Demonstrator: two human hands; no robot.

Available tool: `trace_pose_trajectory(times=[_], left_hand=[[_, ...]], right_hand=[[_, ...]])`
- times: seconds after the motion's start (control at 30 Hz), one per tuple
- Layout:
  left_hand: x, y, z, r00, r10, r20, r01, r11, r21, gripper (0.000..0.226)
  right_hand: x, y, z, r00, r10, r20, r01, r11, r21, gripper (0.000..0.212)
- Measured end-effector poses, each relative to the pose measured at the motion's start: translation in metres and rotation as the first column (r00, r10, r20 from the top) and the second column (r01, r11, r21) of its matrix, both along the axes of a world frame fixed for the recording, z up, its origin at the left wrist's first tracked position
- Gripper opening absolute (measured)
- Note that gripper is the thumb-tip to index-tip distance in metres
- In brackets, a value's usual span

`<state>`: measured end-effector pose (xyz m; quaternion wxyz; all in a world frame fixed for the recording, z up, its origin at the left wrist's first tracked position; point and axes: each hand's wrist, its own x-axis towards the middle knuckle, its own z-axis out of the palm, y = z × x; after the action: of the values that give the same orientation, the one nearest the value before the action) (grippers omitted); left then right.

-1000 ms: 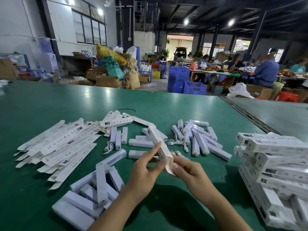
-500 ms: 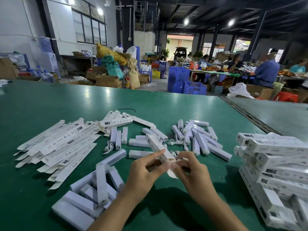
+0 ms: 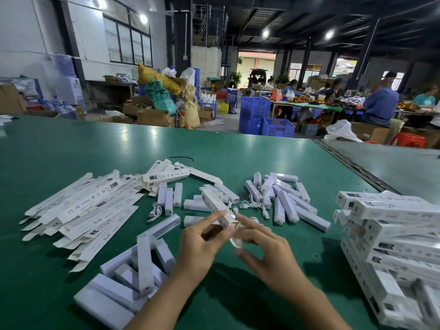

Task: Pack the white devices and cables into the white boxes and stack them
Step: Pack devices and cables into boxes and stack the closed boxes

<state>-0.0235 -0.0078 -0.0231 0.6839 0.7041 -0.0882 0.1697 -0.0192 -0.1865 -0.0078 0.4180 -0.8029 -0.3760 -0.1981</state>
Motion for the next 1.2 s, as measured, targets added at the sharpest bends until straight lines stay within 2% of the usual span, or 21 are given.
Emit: trace_pose_trajectory(times=[0.1, 0.2, 0.3, 0.4, 0.5, 0.63, 0.83, 1.2], left_hand=[[0.0000, -0.0006, -0.0006, 0.999, -0.035, -0.027, 0.036, 0.999, 0.027, 0.038], [-0.0004, -0.0014, -0.0015, 0.998, -0.056, -0.027, 0.058, 0.996, 0.061, 0.045], [-0.0013, -0.0028, -0.0011, 0.999, -0.044, -0.029, 0.046, 0.997, 0.061, 0.046], [-0.0013, -0.0055, -0.0026, 0.998, -0.051, -0.044, 0.054, 0.997, 0.049, 0.038], [-0.0022, -0.0071, -0.0033, 0.997, -0.060, -0.042, 0.062, 0.997, 0.043, 0.035], [-0.0038, -0.0051, -0.0018, 0.999, -0.043, -0.014, 0.044, 0.998, 0.055, 0.033], [-0.0030, -0.0051, -0.0009, 1.000, -0.020, 0.003, 0.020, 0.999, 0.038, 0.030], [-0.0034, -0.0051, 0.0004, 0.995, -0.098, -0.011, 0.098, 0.995, 0.005, 0.030]], right_hand=[[0.0006, 0.0015, 0.0002, 0.999, -0.043, -0.033, 0.046, 0.994, 0.097, 0.016], [-0.0010, 0.0014, 0.0022, 0.991, -0.076, -0.107, 0.092, 0.984, 0.151, 0.026], [-0.0033, 0.0040, 0.0031, 0.986, -0.118, -0.120, 0.137, 0.975, 0.173, 0.032], [-0.0034, 0.0054, 0.0039, 0.982, -0.182, -0.048, 0.187, 0.962, 0.198, 0.021], [-0.0015, 0.0044, 0.0021, 0.969, -0.230, 0.093, 0.210, 0.961, 0.181, 0.021], [-0.0003, 0.0049, -0.0004, 0.962, -0.202, 0.186, 0.166, 0.967, 0.195, 0.013], [0.0015, 0.0035, -0.0011, 0.970, -0.169, 0.175, 0.138, 0.974, 0.177, 0.009], [-0.0016, 0.0000, 0.0037, 0.964, -0.184, 0.191, 0.160, 0.978, 0.136, 0.008]])
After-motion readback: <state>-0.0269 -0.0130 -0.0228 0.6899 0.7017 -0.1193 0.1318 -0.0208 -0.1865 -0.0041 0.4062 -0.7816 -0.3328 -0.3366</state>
